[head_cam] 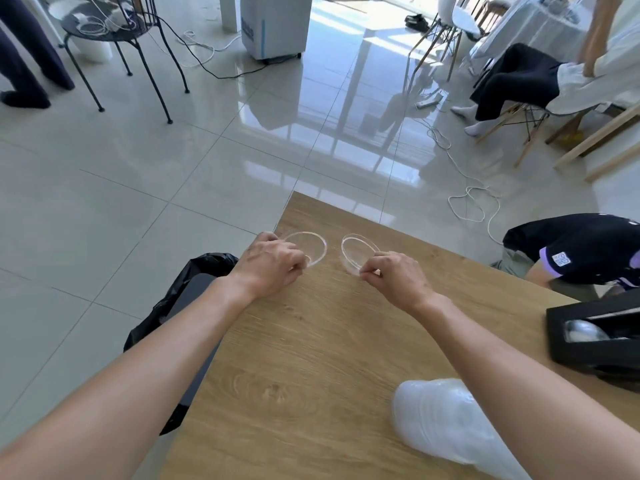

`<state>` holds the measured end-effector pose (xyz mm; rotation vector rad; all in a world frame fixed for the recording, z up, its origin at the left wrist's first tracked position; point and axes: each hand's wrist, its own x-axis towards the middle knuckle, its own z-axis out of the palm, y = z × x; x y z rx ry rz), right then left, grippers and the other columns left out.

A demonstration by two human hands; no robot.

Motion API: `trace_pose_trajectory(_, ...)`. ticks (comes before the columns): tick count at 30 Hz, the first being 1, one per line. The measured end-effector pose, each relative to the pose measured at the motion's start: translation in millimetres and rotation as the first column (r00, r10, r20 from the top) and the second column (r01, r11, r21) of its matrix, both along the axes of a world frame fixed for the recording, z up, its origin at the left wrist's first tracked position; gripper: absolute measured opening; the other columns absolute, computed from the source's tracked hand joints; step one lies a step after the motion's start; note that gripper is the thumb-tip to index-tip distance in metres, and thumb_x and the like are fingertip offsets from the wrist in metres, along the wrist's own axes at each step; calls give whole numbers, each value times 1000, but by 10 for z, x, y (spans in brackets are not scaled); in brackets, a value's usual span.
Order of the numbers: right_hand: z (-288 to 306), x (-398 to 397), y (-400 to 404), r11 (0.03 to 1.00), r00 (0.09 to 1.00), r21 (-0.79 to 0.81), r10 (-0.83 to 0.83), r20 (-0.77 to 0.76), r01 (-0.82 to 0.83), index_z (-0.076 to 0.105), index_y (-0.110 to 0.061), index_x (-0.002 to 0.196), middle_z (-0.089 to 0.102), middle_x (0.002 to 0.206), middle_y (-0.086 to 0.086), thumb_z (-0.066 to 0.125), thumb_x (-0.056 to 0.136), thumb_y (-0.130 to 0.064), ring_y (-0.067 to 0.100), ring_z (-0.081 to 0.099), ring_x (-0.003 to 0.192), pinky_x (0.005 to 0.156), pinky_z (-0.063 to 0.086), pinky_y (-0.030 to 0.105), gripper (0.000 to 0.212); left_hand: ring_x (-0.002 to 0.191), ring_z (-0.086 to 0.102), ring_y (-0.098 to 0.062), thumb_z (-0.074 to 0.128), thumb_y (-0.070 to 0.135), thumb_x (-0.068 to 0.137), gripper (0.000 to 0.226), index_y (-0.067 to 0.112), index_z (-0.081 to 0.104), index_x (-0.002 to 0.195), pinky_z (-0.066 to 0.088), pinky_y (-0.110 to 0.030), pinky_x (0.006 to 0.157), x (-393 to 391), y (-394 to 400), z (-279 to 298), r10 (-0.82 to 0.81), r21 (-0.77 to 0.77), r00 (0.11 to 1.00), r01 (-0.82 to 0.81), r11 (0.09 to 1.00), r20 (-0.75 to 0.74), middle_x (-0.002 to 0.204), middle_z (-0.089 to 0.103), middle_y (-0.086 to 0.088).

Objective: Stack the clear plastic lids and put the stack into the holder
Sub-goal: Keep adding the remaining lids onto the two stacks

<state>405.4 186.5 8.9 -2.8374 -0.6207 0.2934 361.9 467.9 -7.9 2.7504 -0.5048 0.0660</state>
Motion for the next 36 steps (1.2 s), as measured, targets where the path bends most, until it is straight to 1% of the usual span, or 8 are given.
trace_pose_trajectory(4, 98, -154, -149, 957, 960, 252, -75, -268, 145, 80, -30, 98, 74, 89, -21, 72, 95, -32, -1, 66, 84, 76, 50, 20, 9, 87, 68, 3, 75, 34, 90, 18, 32, 72, 108, 48, -24, 92, -231, -101, 60, 163, -348, 954, -245, 905, -250, 89, 74, 22)
trace_pose_trajectory(8, 196, -223, -250, 804, 866, 477, -89, -493, 354, 72, -21, 115, 79, 91, -8, 57, 104, -17, 2, 63, 72, 65, 50, 17, 19, 92, 72, 0, 67, 27, 98, 22, 29, 66, 120, 55, -21, 87, -445, -187, 140, 108, -639, 849, -467, 611, -517, 92, 77, 13)
trace_pose_trajectory(14, 102, -238, -495, 593, 596, 417, -135, -792, 689, 70, -10, 120, 77, 89, 11, 51, 107, -13, 10, 50, 60, 53, 41, 23, 23, 97, 76, -23, 57, 15, 104, 24, 15, 57, 128, 59, -36, 91, -716, -199, 60, 6, -649, 678, -707, 282, -735, 97, 79, -7)
trace_pose_trajectory(20, -82, -238, -706, 670, 554, 244, -298, -777, 702, 72, -12, 114, 77, 104, 11, 57, 105, -34, 11, 63, 63, 54, 46, 25, 27, 98, 70, -5, 65, 36, 98, 16, 35, 65, 114, 53, -16, 74, -806, -109, -120, 237, -534, 693, -691, 486, -681, 104, 74, 13)
trace_pose_trajectory(24, -35, -255, -647, 863, 737, 114, -344, -583, 492, 65, -21, 124, 70, 109, 2, 55, 101, -53, 14, 70, 82, 61, 53, 23, 41, 109, 61, 2, 63, 56, 94, 39, 35, 60, 126, 52, -25, 94, -788, -68, -175, 236, -437, 789, -532, 726, -568, 120, 63, 21)
trace_pose_trajectory(28, 15, -345, -497, 966, 904, -76, -257, -340, 246, 49, -27, 145, 44, 141, 7, 56, 91, -70, 30, 58, 120, 99, 50, 44, 69, 125, 48, -7, 64, 70, 84, 75, 33, 44, 146, 44, -33, 105, -799, -168, -130, 122, -264, 878, -268, 927, -463, 140, 46, 14)
trace_pose_trajectory(32, 86, -436, -309, 973, 989, -216, -109, -105, 84, 41, -32, 150, 42, 144, 6, 66, 80, -75, 27, 42, 131, 107, 43, 46, 86, 139, 34, -18, 72, 64, 80, 89, 35, 31, 154, 31, -41, 116, -780, -362, -78, 43, -6, 936, -49, 999, -349, 151, 32, 7)
trace_pose_trajectory(36, 66, -490, -198, 961, 985, -276, -56, -163, 8, 34, -33, 154, 37, 148, 9, 79, 77, -61, 29, 37, 135, 110, 42, 49, 93, 145, 24, -26, 78, 48, 81, 88, 44, 25, 152, 27, -50, 120, -732, -471, -86, 42, 139, 888, 25, 990, -457, 158, 20, 3)
